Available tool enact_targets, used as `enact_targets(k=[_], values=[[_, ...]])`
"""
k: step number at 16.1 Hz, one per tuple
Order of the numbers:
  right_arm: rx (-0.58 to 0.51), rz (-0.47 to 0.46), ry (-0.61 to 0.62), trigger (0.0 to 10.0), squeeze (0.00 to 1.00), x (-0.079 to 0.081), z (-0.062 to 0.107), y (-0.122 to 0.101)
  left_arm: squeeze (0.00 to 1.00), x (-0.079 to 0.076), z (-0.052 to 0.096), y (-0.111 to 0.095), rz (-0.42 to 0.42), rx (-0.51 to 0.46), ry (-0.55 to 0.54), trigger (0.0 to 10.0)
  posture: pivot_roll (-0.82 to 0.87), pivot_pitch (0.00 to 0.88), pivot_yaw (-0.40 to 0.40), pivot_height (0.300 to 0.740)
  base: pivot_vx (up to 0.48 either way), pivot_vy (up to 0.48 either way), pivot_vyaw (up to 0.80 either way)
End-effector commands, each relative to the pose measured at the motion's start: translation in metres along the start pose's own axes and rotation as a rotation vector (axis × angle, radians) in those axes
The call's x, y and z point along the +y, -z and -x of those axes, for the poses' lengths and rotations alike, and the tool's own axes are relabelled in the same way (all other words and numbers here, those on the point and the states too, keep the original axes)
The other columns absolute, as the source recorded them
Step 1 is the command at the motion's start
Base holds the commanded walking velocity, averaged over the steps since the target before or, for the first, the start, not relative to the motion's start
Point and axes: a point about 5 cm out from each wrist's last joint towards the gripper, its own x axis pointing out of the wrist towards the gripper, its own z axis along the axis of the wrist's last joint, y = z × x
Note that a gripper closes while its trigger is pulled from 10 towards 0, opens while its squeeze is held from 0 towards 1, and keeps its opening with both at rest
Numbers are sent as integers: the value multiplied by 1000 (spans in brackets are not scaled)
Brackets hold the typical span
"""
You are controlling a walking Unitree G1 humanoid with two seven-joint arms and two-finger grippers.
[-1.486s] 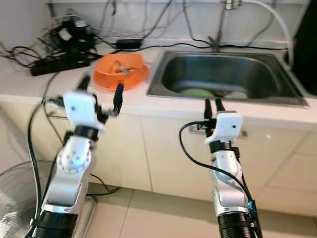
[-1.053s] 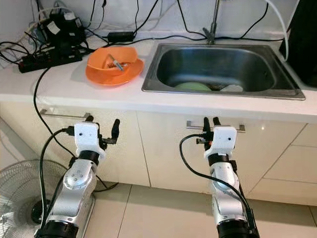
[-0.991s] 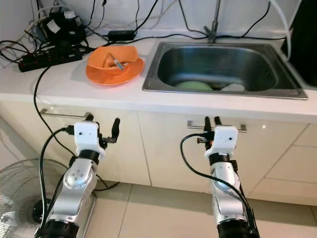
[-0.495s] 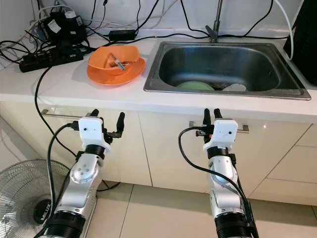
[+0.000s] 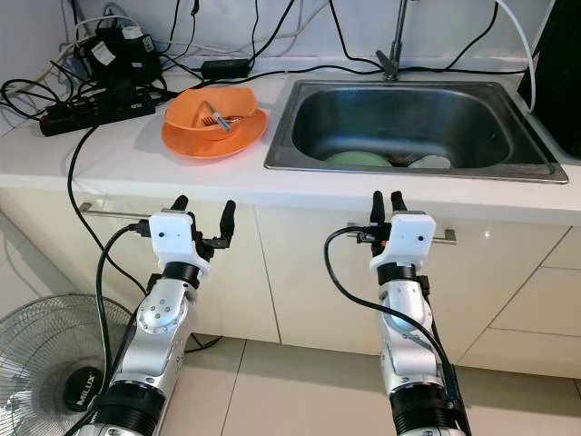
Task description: Kitchen organization
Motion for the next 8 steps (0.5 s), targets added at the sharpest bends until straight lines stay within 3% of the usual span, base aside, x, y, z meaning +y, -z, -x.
enact_targets(k=[1, 4, 8], values=[[-59, -1, -10, 10000, 0, 5, -4, -10, 0, 1, -1, -1, -1, -15, 1, 10000, 39, 0, 87, 740, 0, 0, 0], [-85, -17, -5, 10000, 0, 7, -6, -14, 0, 1, -2, -3, -5, -27, -1, 10000, 37, 0, 84, 740, 0, 0, 0], [-68, -26, -8, 10000, 0, 7, -6, -11, 0, 1, -3, -3, -7, -31, 0, 10000, 41, 0, 83, 740, 276, 0, 0]])
